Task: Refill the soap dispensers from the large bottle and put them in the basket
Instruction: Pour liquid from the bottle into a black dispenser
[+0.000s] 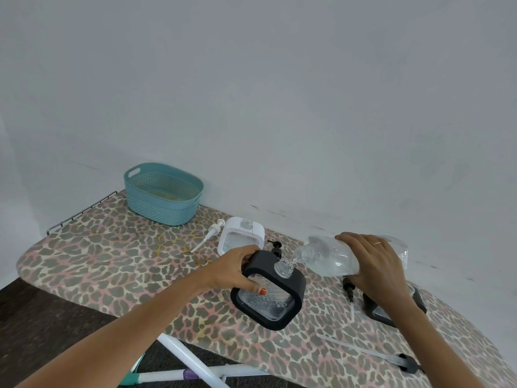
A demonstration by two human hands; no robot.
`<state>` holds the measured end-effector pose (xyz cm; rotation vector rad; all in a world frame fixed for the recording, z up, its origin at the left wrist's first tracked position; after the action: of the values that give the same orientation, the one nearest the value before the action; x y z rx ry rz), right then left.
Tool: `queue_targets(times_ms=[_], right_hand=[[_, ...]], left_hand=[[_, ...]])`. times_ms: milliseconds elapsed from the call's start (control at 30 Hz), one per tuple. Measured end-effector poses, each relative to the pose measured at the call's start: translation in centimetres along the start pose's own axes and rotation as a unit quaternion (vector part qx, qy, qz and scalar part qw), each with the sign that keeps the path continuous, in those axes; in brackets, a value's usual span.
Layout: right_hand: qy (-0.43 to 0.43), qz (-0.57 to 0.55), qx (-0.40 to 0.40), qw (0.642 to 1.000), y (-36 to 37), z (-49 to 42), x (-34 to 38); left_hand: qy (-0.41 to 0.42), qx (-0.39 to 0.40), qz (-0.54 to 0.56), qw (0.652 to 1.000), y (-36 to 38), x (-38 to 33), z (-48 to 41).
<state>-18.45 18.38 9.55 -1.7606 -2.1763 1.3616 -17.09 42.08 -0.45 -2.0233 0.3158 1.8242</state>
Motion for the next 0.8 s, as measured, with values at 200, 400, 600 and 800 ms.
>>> queue_targets(times_ms=[200,400,600,800], right_hand=[[0.002,0.004,0.001,1.0,-0.07,-0.05,-0.1],[0.003,0.0,-0.001,1.0,-0.08,0.02,-0.09],[0.001,-0.001,0.0,1.0,0.08,0.06,-0.05],[0.001,0.0,0.006,1.0,0.2,0.12,0.05]], left_hand=[[0.002,0.001,0.005,1.0,0.0,0.33,-0.06],[0.003,0.004,0.018,1.0,0.06,0.52,-0.04],[0.002,0.005,0.025,1.0,0.09,0.53,-0.11],[-0.001,0.004,0.03,1.0,0.07,0.74,0.08]])
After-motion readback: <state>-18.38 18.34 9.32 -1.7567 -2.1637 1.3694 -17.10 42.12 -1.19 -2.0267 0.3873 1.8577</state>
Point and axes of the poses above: each hand's wrist, its own z-axis away from the middle knuckle, its own y-axis out of the palm, x = y × z, the point moved 4 cm from there along -z, towards the middle knuckle, and after that the axes turned 11 degrees about z, right-handed, at the moved point
